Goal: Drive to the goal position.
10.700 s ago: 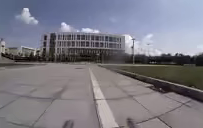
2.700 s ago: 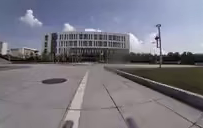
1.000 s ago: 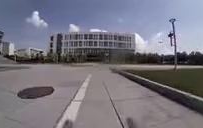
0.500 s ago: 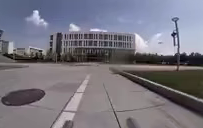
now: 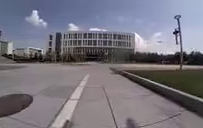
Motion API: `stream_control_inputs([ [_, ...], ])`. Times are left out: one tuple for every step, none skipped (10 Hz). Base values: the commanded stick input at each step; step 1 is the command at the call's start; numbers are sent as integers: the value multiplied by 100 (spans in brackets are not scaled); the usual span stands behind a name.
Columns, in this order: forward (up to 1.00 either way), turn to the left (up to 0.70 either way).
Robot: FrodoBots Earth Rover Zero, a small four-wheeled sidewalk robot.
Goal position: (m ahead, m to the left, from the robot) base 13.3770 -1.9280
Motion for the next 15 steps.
stream_control_inputs([
  [70, 35],
  [70, 35],
  [70, 23],
  [70, 3],
  [70, 2],
  [70, 0],
  [70, 2],
  [70, 2],
  [70, 0],
  [70, -1],
  [70, -11],
  [70, -26],
  [70, -33],
  [70, -27],
  [70, -17],
])
